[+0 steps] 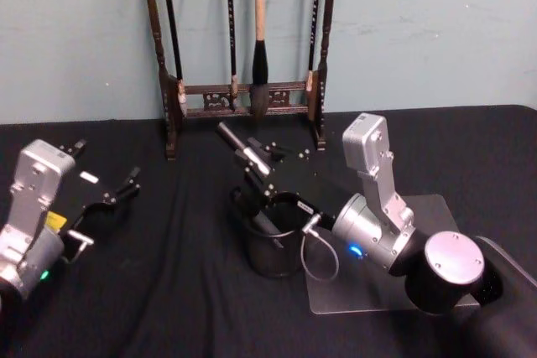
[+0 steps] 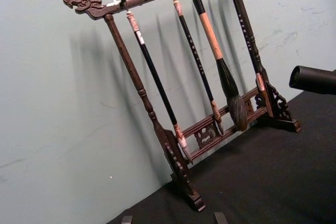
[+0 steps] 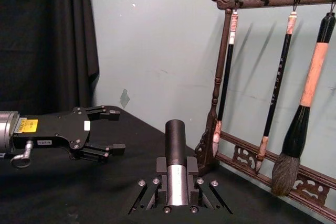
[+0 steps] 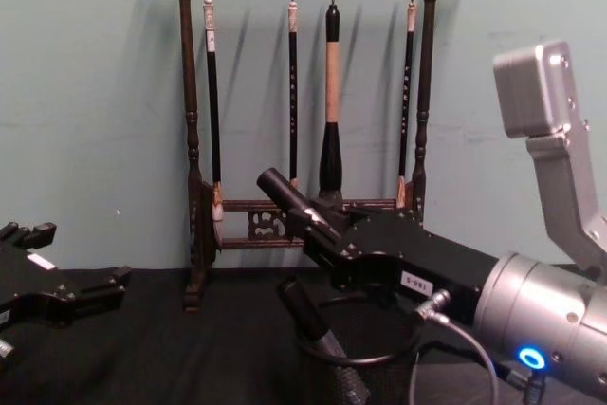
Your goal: Pick up the water-based marker from the table and place it into the pen holder.
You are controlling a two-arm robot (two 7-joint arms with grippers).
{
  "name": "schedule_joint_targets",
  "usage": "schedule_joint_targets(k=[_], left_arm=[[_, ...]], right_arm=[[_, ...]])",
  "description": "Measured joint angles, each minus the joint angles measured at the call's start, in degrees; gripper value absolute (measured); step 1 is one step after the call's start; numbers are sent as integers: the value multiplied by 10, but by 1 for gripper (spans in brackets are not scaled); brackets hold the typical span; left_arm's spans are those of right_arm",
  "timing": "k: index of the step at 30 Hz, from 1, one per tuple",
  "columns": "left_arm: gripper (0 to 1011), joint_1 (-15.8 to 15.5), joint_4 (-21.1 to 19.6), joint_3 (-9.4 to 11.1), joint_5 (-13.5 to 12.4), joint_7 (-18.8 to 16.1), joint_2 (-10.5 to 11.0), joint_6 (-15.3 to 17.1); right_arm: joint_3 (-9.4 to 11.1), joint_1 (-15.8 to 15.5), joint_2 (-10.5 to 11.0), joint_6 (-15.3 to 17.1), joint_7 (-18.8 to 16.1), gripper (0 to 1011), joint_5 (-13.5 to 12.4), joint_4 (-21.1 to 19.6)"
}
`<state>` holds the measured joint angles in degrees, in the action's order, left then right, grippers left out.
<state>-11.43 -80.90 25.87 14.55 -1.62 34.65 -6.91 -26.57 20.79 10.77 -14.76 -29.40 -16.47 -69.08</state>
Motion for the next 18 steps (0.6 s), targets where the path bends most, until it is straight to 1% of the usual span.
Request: schedule_joint_targets(k=[11,18], left_arm=[[1009,0,0,0,0,0,0,0],[1009,0,0,0,0,0,0,0]], right_arm=[[-4,11,-7,0,-1,215,1,14],[-4,11,-7,0,-1,215,1,14]])
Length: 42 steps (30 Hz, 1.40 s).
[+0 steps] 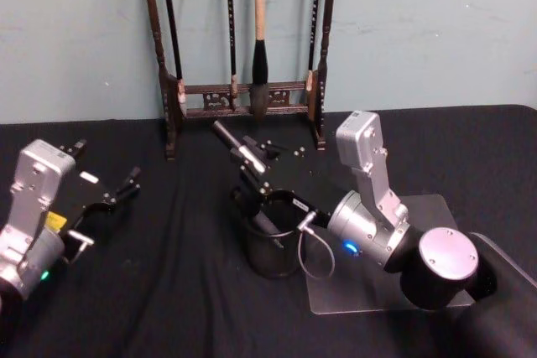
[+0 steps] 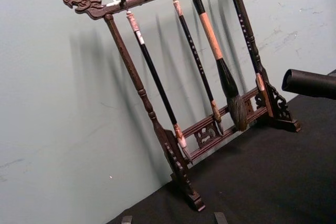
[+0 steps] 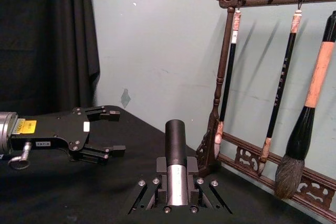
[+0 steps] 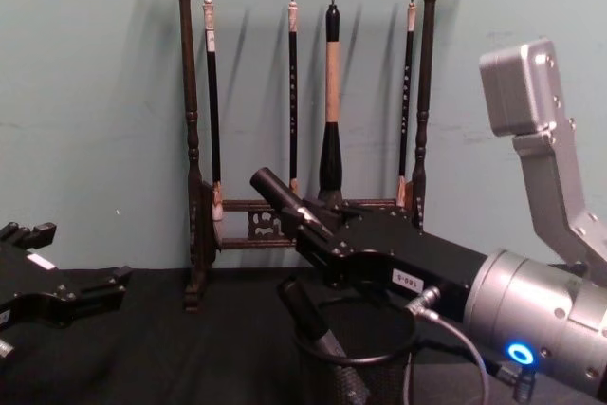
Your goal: Pick up the water-based marker from the table and place it into the pen holder.
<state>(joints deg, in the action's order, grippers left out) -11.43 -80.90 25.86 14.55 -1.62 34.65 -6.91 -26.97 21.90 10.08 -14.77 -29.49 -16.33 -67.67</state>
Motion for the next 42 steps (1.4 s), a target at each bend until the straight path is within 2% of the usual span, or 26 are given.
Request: schedule_joint_targets(k=[13,17,18,19,21,24,27,28,29,35,38,42], left_arm=[[1009,0,0,0,0,0,0,0],[1009,0,0,0,0,0,0,0],[1009,0,0,0,0,0,0,0],[1009,0,0,0,0,0,0,0],[1009,0,0,0,0,0,0,0],[1009,0,0,0,0,0,0,0],[1009,0,0,0,0,0,0,0],[1009,0,0,0,0,0,0,0],[1009,0,0,0,0,0,0,0],[1009,0,0,0,0,0,0,0],[1009,0,0,0,0,0,0,0],[1009,0,0,0,0,0,0,0]], right_arm=[[1,-1,1,0,0,229,0,-1],[1,-2,1,0,0,333,-1,-2],[1,-2,1,0,0,413,-1,-2],[1,-2,1,-1,0,413,-1,-2],[1,-2,1,-1,0,496,-1,-2],[1,-2,1,-1,0,569,-1,-2],[1,-2,1,-1,0,697,-1,-2],[1,-2,1,-1,0,697,-1,-2],[1,-2,1,-1,0,756,-1,-2],[1,-2,1,-1,0,930,-1,-2],[1,-2,1,-1,0,992,-1,-2],[1,-2,1,-1,0,1002,-1,-2]])
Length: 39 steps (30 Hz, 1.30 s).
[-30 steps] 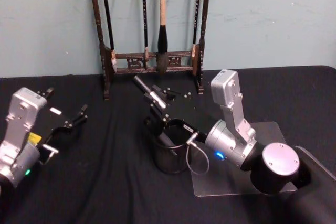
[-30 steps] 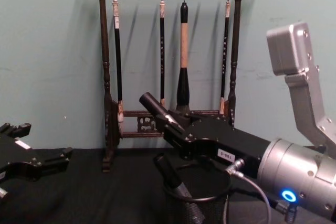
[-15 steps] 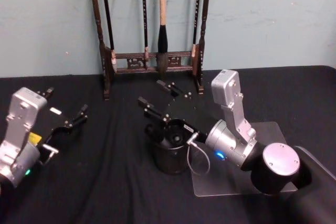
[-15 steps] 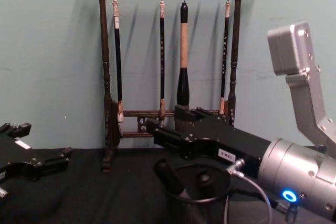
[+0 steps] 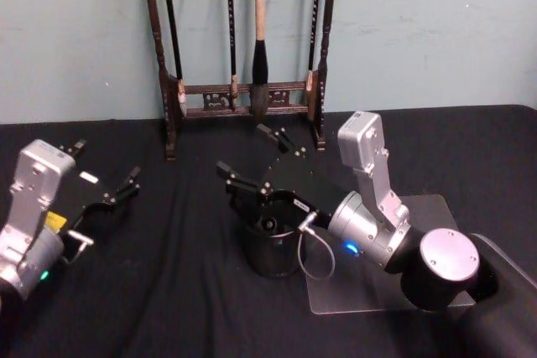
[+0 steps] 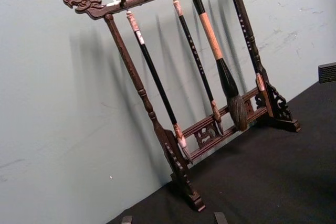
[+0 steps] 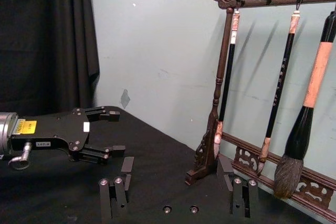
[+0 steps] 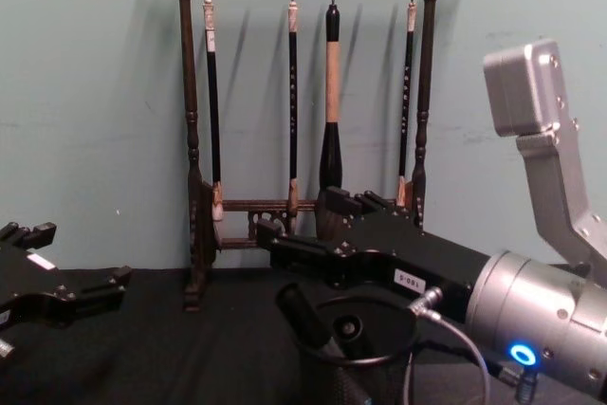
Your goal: Pick up the water-based marker from the table and place it into the pen holder.
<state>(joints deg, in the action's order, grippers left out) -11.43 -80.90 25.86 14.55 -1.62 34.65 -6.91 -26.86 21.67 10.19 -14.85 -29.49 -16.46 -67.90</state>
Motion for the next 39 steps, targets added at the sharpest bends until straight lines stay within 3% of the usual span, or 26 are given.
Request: schedule_joint_targets(k=[12,28,39], left_arm=[[1009,0,0,0,0,0,0,0],[1009,0,0,0,0,0,0,0],[1009,0,0,0,0,0,0,0]], right_arm=[[7,-16,6,9,12,1002,-3,-21],[39,-53,19,28,57,1002,-3,-76],[70,-81,21,27,97,1002,14,-98]])
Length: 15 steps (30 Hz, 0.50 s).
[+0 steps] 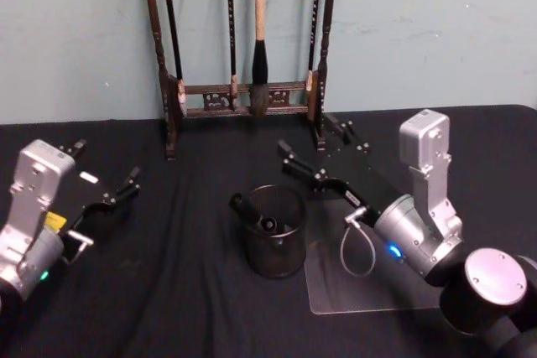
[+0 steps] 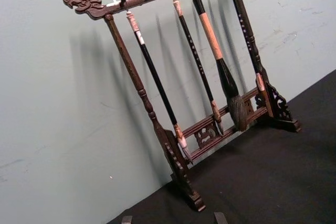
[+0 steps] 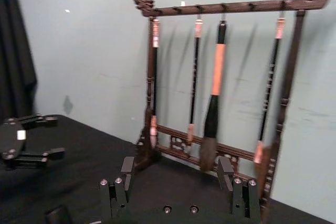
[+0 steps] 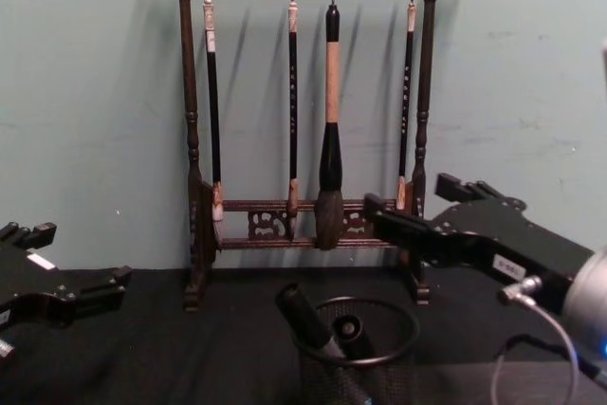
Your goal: Pick up the water-based marker from the table and place it into the pen holder.
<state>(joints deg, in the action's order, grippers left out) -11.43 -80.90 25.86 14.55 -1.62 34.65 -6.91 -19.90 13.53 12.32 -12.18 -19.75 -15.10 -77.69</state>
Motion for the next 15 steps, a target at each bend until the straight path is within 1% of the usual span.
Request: schedule_joint_targets(k=[8,14,15], left_arm=[[1009,0,0,0,0,0,0,0],[1009,0,0,0,0,0,0,0],[1009,0,0,0,0,0,0,0]], right_arm=[[27,-17,-2,-2,17,1002,5,-9],[41,-23,-4,0,22,1002,6,-13],[41,-23,-4,0,22,1002,6,-13]])
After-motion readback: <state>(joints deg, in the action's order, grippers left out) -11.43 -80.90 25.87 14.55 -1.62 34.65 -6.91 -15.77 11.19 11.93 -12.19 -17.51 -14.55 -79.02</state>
